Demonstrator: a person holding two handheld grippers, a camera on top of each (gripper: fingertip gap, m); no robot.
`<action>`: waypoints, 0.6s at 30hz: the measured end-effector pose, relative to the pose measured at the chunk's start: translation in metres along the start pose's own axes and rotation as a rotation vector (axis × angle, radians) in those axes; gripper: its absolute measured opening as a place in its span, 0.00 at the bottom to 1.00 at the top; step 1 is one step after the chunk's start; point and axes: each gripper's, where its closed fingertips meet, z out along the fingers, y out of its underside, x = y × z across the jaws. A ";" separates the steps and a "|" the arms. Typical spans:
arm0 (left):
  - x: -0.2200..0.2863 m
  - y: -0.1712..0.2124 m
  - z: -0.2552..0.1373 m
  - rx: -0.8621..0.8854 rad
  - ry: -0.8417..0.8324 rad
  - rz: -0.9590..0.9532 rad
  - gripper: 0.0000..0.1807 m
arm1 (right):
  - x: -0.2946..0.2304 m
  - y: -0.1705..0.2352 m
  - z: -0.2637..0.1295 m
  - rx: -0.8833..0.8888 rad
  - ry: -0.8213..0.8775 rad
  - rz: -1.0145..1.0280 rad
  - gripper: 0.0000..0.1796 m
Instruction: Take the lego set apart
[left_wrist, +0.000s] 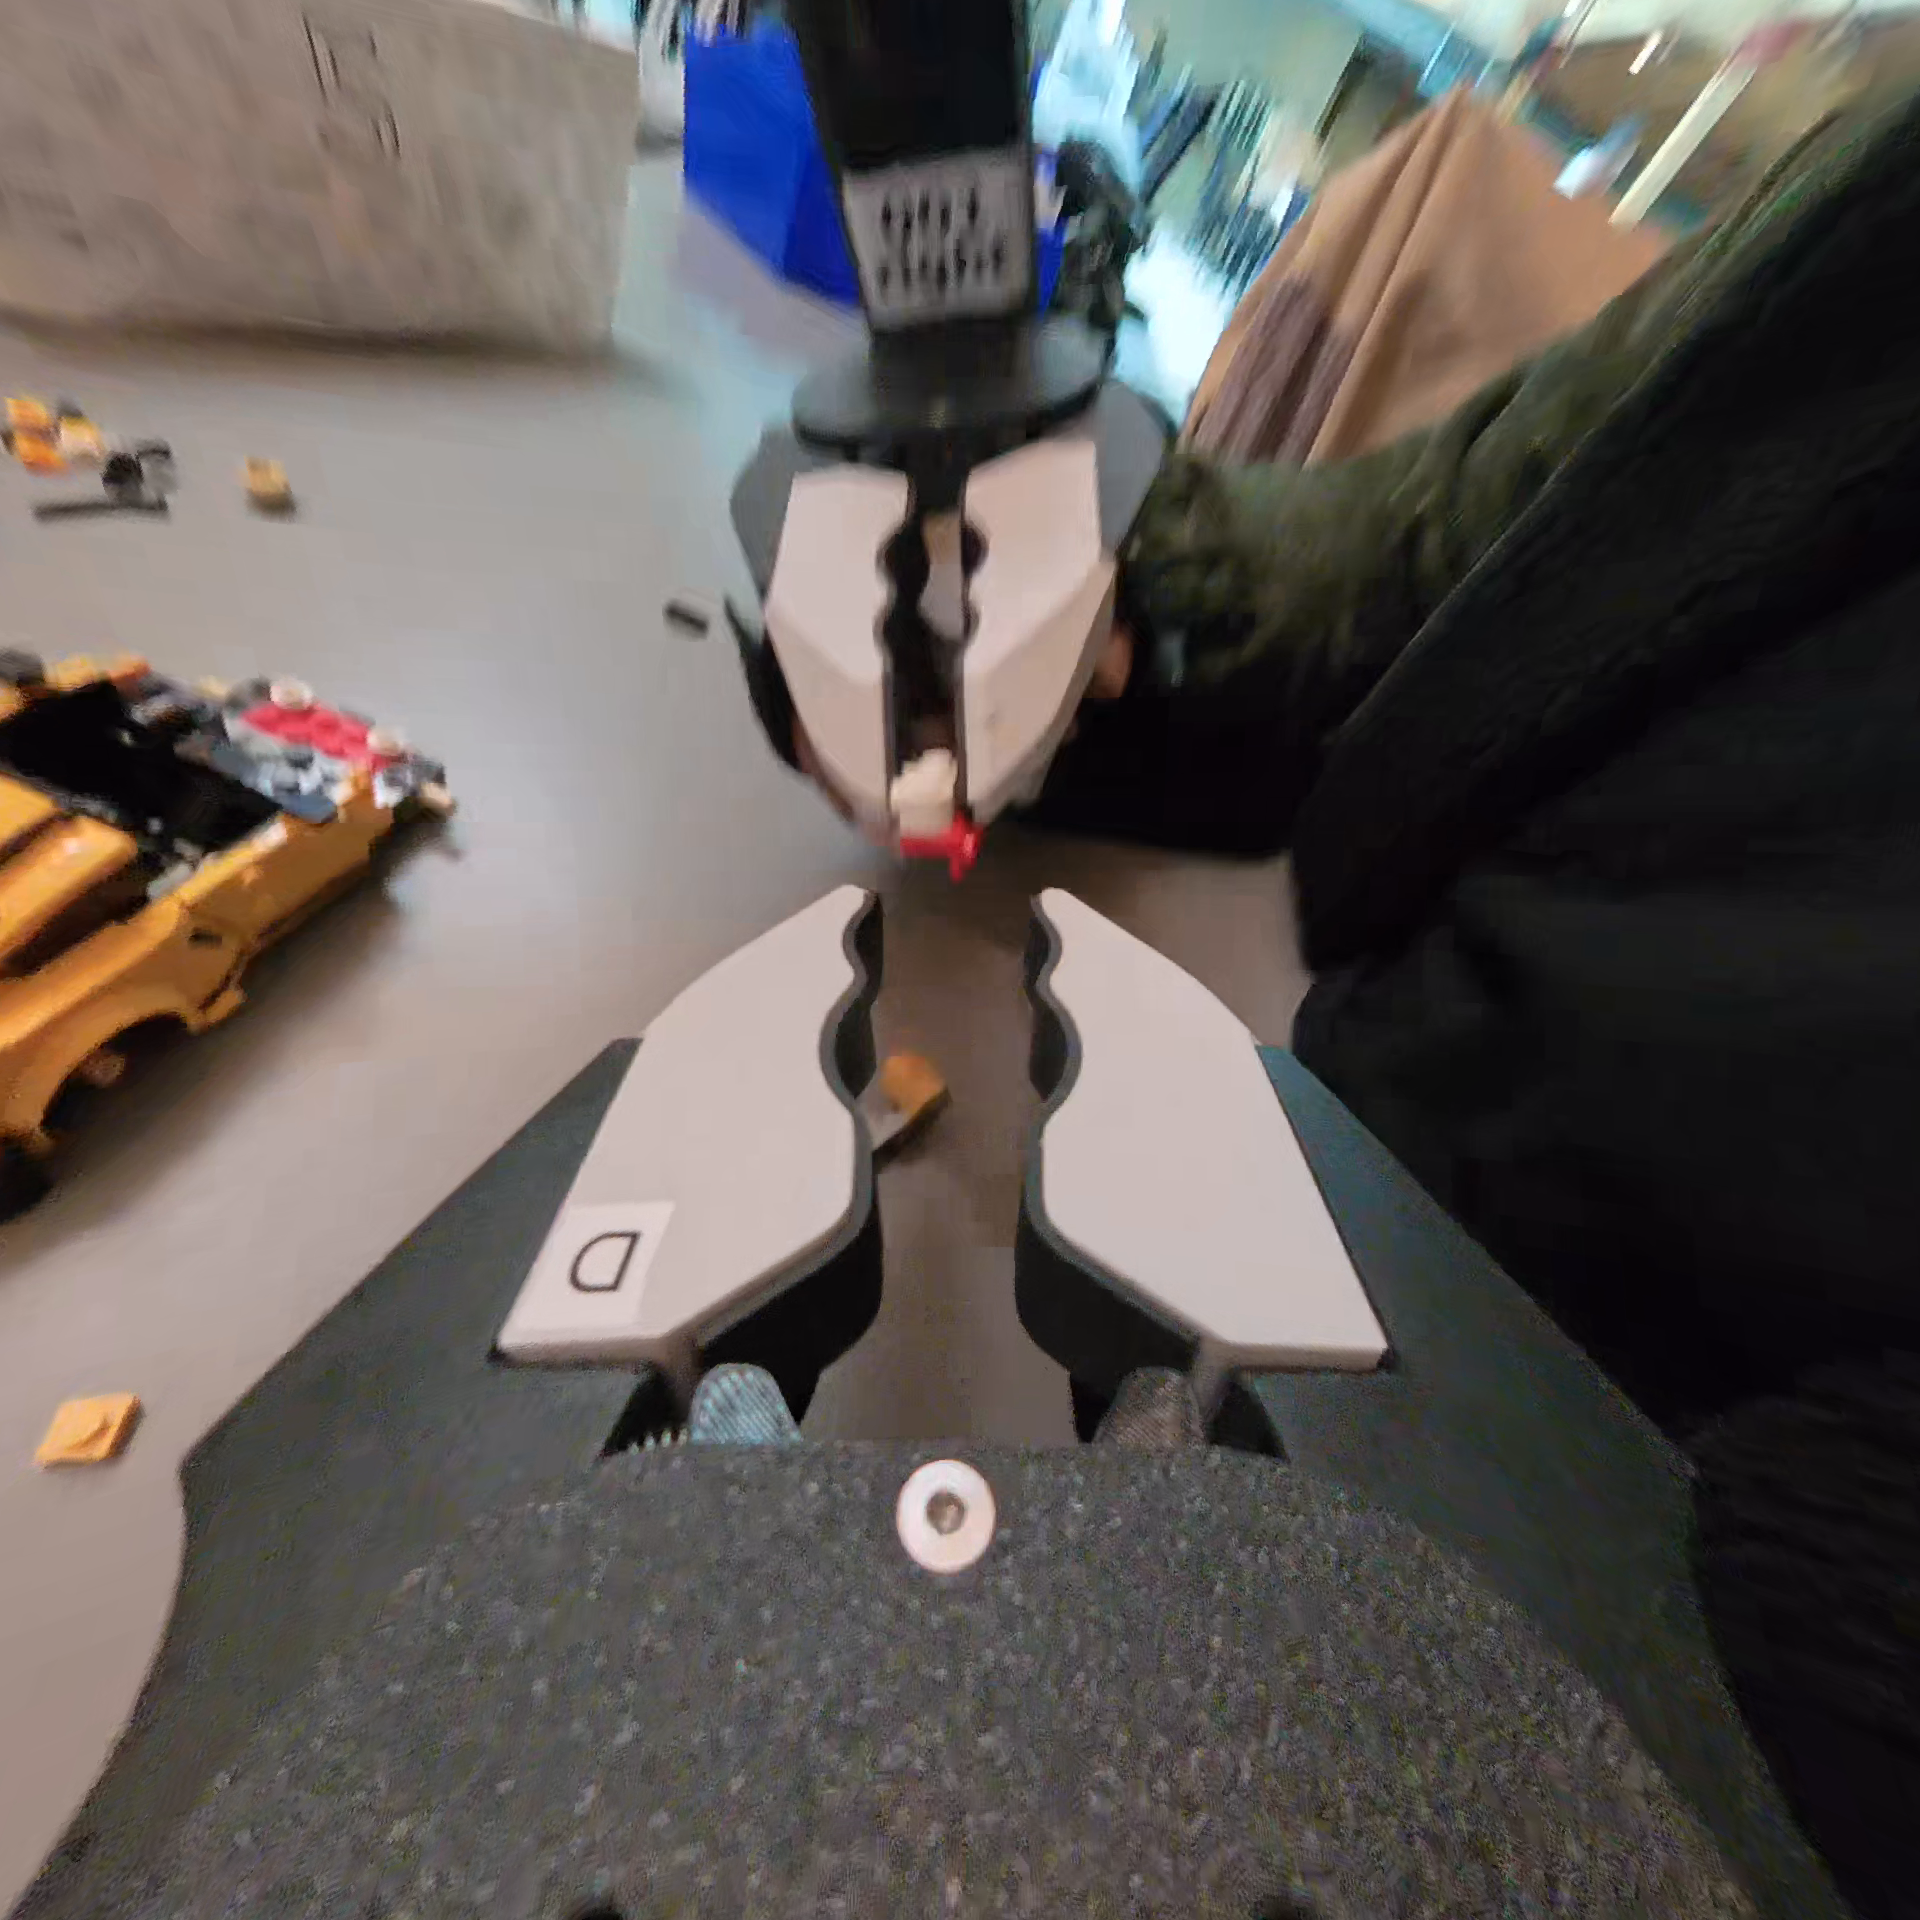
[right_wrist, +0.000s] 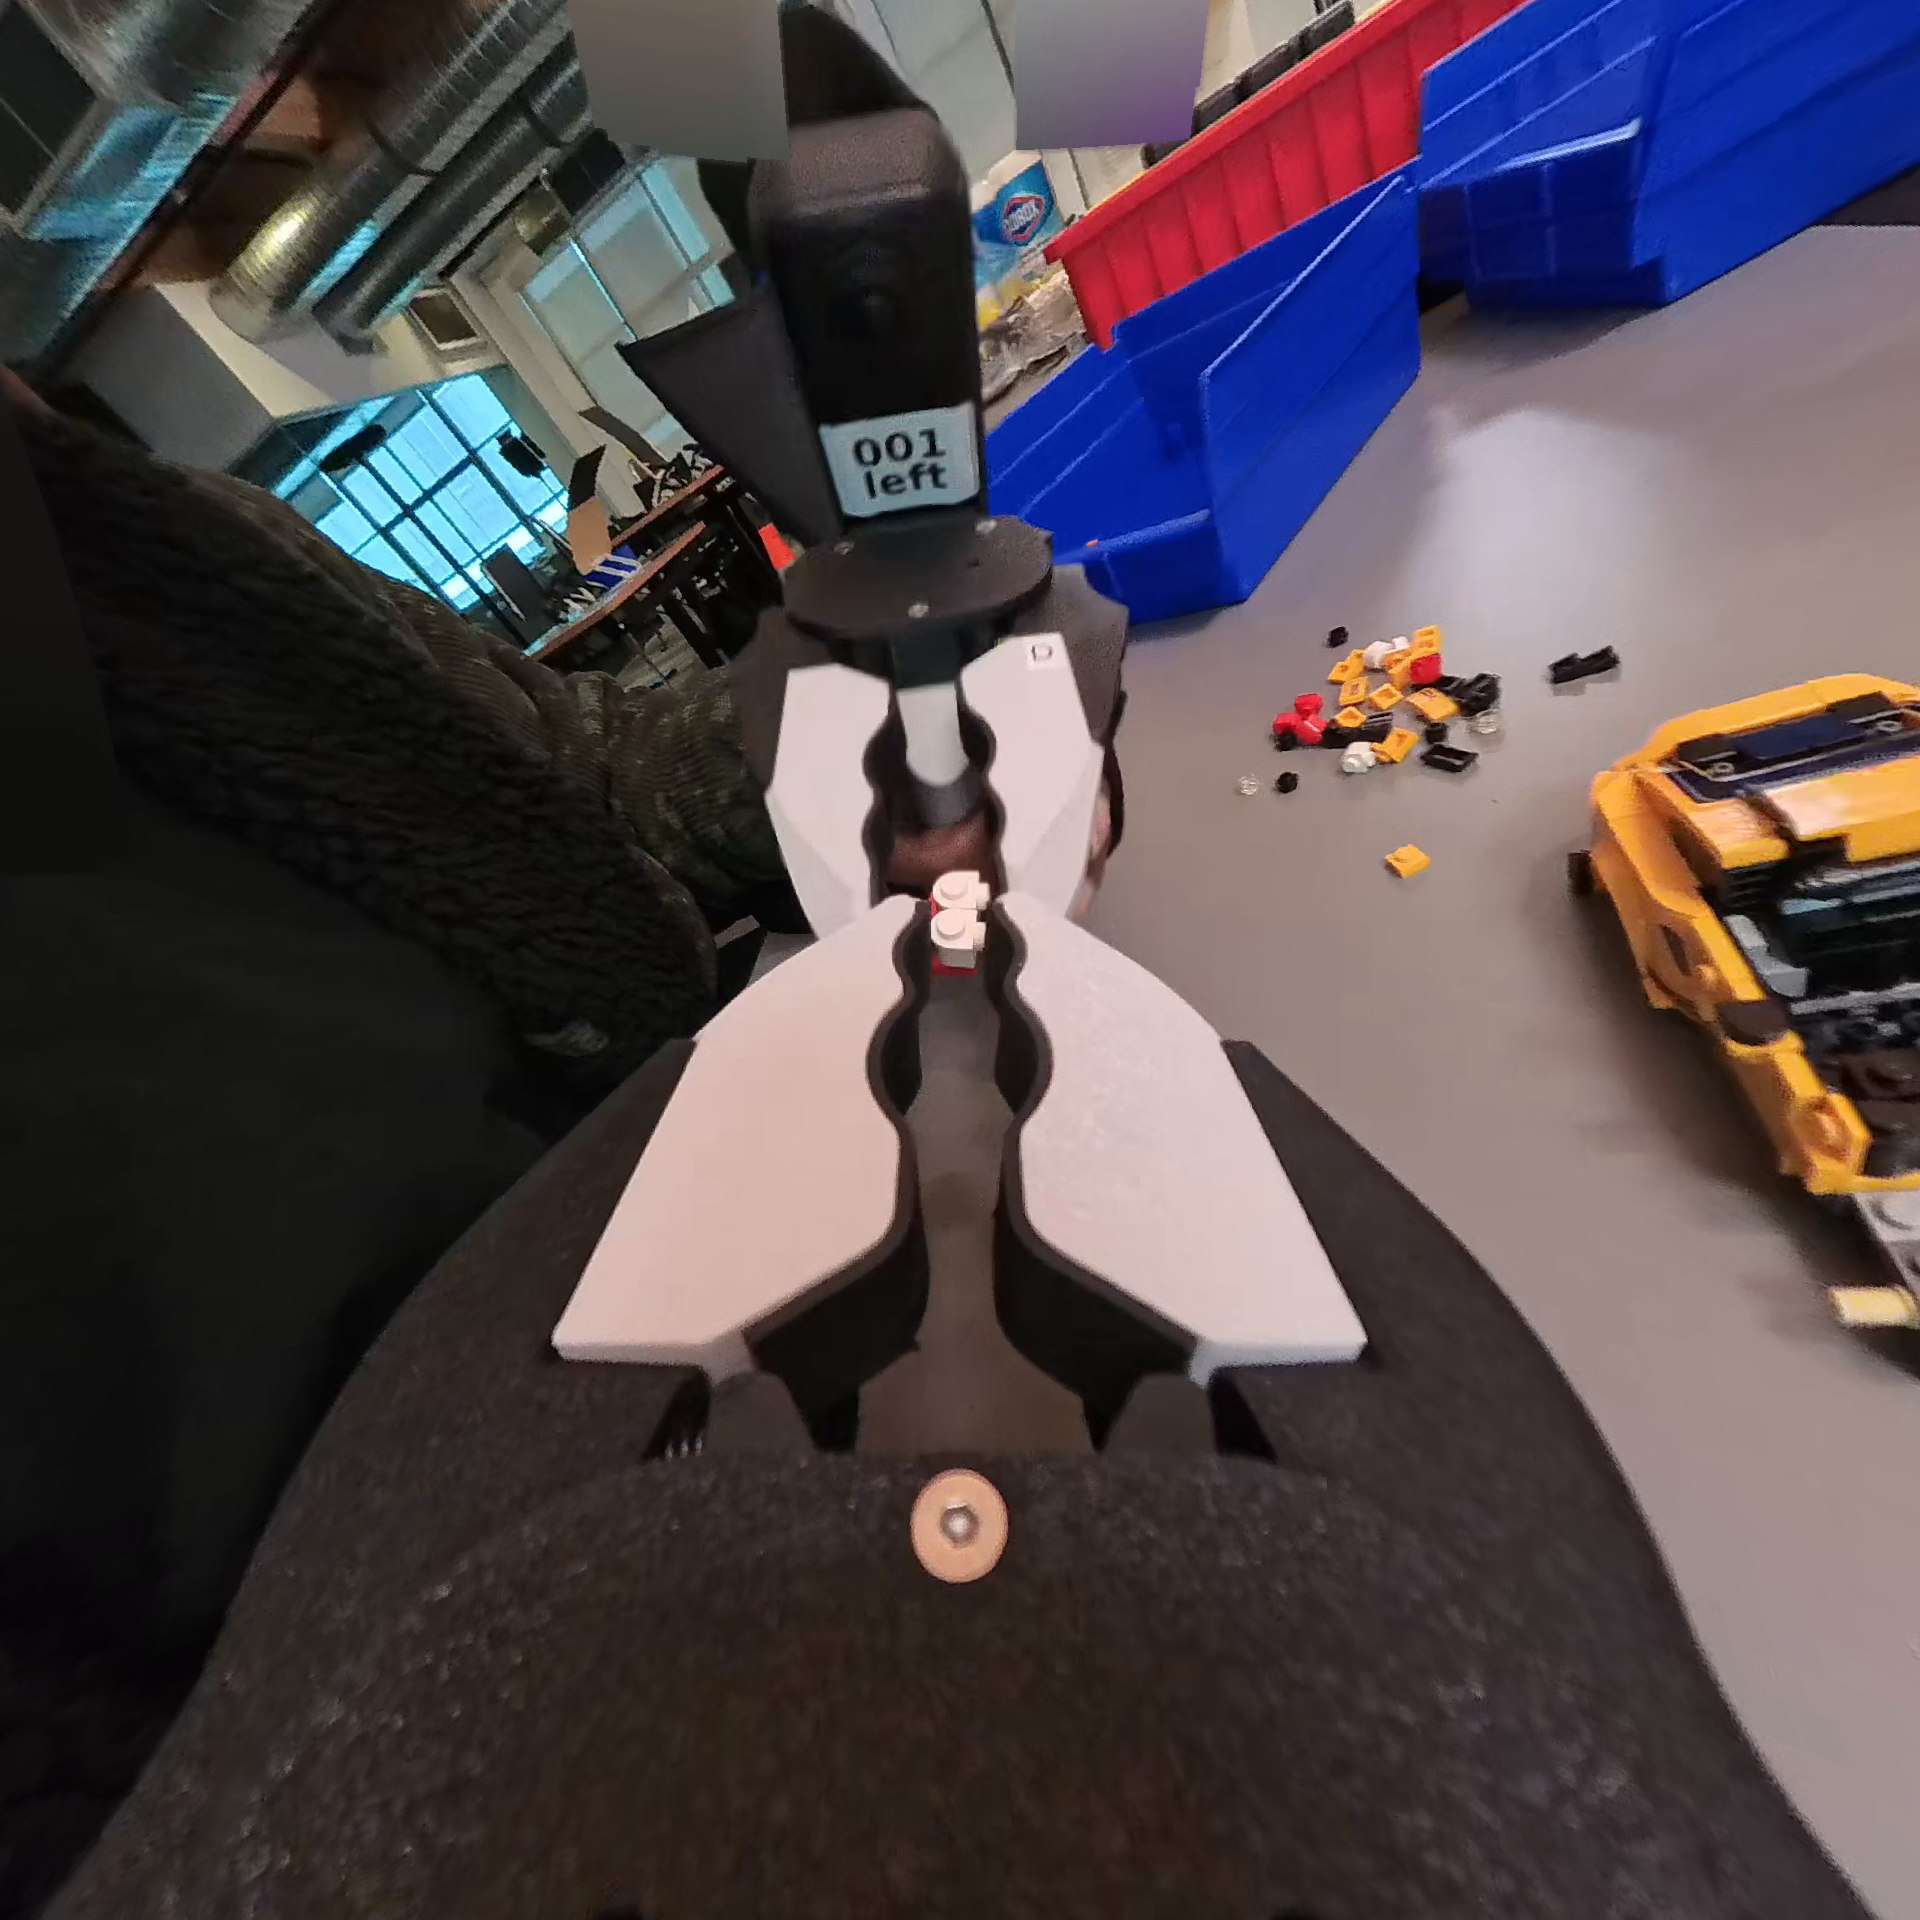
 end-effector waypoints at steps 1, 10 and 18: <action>0.002 -0.007 -0.002 0.040 0.008 0.000 0.13 | -0.002 0.001 0.002 -0.001 -0.008 -0.007 0.05; 0.005 -0.012 -0.002 0.043 -0.002 0.003 0.06 | -0.009 -0.006 0.002 0.050 -0.031 -0.050 0.05; -0.006 0.032 0.012 -0.183 -0.102 0.085 0.02 | -0.003 -0.032 -0.016 0.181 -0.006 -0.056 0.05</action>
